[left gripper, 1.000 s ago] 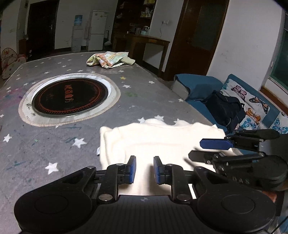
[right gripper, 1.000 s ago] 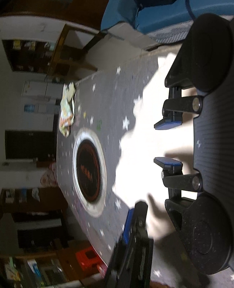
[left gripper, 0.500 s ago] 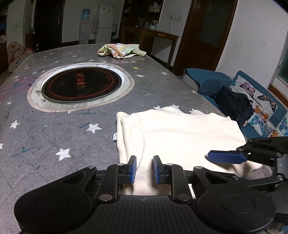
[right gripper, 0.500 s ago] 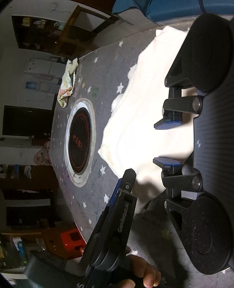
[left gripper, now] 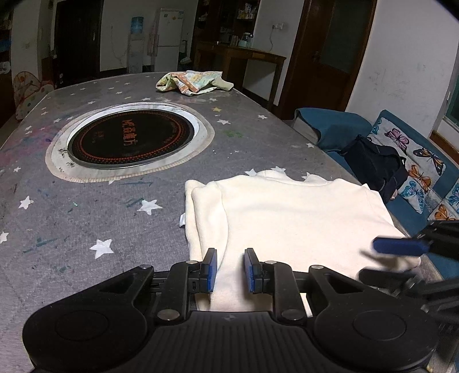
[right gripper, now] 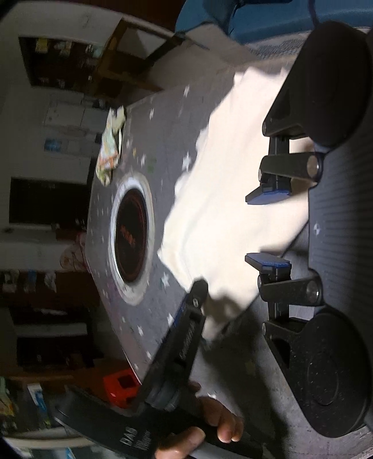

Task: Fold clothes

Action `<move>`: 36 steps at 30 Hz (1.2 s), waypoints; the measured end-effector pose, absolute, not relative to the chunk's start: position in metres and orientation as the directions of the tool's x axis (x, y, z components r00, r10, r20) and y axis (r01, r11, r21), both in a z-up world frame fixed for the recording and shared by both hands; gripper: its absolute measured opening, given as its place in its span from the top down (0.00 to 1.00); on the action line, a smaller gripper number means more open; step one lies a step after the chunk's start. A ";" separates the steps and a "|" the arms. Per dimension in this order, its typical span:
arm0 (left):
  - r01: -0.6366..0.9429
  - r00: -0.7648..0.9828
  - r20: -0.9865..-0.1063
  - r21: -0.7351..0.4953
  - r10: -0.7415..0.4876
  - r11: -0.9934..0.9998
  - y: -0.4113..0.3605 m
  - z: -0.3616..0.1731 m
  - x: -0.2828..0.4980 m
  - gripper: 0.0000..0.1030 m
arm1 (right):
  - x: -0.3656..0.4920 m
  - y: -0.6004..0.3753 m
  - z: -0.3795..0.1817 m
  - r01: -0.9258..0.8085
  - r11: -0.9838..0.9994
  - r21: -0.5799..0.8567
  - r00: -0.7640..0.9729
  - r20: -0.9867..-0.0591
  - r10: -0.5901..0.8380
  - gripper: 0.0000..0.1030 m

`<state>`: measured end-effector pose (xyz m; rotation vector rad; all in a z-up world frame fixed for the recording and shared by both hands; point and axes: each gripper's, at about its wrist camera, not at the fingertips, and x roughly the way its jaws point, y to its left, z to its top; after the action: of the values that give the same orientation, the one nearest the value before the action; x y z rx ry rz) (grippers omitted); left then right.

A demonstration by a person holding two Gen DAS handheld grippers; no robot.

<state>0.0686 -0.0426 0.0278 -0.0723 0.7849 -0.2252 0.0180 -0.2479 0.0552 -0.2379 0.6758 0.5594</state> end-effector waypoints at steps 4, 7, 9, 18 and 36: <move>0.176 0.689 -0.689 -0.143 -0.226 0.974 -0.044 0.030 0.067 0.78 | 0.017 -0.273 0.056 -0.483 0.875 -0.023 0.676 -0.645 0.356 0.60; 0.177 0.693 -0.686 -0.135 -0.221 0.975 -0.046 0.033 0.065 0.78 | 0.019 -0.290 0.050 -0.429 0.903 -0.002 0.682 -0.656 0.323 0.60; 0.180 0.696 -0.684 -0.131 -0.220 0.975 -0.047 0.034 0.063 0.77 | 0.020 -0.298 0.044 -0.407 0.913 0.014 0.678 -0.665 0.312 0.60; 0.207 0.705 -0.670 -0.122 -0.234 0.971 -0.055 0.045 0.052 0.75 | 0.017 -0.306 0.047 -0.378 0.924 0.056 0.693 -0.644 0.323 0.59; 0.302 0.679 -0.677 -0.094 -0.284 0.949 -0.086 0.034 0.034 0.74 | 0.025 -0.314 0.042 -0.328 0.942 0.078 0.705 -0.643 0.299 0.59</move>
<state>0.0341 -0.0864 0.0341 0.0264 0.7563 -0.3291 0.0246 -0.3145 0.0417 -0.0429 0.7071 0.3484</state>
